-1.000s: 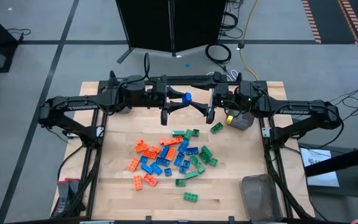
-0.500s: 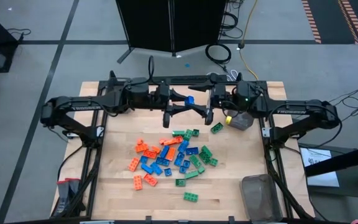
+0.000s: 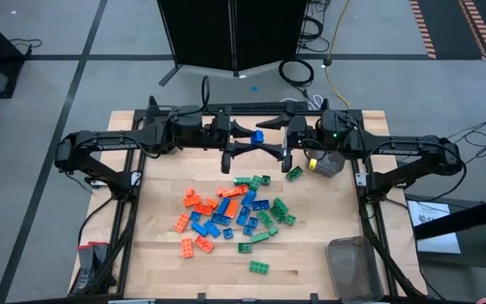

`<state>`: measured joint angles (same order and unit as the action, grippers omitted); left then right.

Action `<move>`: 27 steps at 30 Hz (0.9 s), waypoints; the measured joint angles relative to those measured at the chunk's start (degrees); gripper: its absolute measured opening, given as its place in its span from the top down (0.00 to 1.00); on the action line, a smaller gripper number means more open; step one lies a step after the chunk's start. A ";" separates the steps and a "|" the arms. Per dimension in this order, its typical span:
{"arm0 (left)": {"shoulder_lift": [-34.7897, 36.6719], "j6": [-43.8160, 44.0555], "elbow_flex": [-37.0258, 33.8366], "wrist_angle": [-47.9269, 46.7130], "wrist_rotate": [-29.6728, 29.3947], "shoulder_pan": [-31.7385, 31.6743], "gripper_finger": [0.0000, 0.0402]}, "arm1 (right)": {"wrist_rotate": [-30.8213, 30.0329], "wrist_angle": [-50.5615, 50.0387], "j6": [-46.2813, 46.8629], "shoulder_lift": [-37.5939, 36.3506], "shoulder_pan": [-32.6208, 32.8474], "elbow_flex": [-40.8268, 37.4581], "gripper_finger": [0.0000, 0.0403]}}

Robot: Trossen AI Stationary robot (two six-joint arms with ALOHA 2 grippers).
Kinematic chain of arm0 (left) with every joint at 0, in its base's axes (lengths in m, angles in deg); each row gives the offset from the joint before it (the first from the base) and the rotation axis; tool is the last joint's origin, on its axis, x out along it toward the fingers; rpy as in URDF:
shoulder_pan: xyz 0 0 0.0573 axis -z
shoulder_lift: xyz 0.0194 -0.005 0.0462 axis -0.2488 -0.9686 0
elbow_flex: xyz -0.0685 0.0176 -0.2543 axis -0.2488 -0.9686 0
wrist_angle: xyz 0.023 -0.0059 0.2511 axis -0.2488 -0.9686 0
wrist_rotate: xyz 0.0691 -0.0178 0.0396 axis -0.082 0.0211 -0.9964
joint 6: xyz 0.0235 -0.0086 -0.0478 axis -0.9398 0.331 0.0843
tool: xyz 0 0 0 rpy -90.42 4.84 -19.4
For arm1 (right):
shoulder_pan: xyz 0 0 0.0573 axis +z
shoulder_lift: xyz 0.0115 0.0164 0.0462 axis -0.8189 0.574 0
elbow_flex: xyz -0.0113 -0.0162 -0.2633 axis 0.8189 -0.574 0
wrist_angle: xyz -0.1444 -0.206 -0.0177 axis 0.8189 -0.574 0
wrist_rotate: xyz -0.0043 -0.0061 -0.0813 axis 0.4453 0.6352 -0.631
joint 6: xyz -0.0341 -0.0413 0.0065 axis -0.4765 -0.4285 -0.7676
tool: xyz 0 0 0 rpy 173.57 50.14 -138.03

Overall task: Sort blocks
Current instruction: Put the blue game piece into the top right black bin

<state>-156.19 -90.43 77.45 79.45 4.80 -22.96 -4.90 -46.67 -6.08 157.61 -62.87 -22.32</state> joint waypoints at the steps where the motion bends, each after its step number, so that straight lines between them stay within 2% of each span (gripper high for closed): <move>1: 0.00 -0.02 0.00 0.00 0.00 0.00 0.69 | -0.02 -0.04 0.05 0.00 0.00 0.00 0.39; 4: 0.00 -0.35 0.00 0.00 -0.17 0.00 0.69 | 0.06 -0.20 0.24 0.00 0.02 0.00 0.46; 10: 0.02 -0.69 0.00 -0.18 -0.07 -0.02 0.69 | 0.62 -0.55 -0.33 -0.02 0.04 0.00 0.70; 23: 0.02 -0.48 0.00 -0.97 0.04 0.00 0.68 | 0.06 -1.53 -1.38 -0.19 0.04 0.07 0.70; 25: 0.00 -0.15 0.06 -1.46 -0.23 -0.04 0.61 | -0.44 -1.70 -1.53 -0.85 0.04 0.07 0.70; 27: 0.07 1.08 0.15 -4.07 -1.98 -0.05 0.48 | -1.27 -1.23 -3.18 -1.87 0.01 -0.04 0.70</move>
<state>-156.12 -89.35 77.60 75.38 2.82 -23.02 -6.17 -47.90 -9.27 155.74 -62.87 -22.36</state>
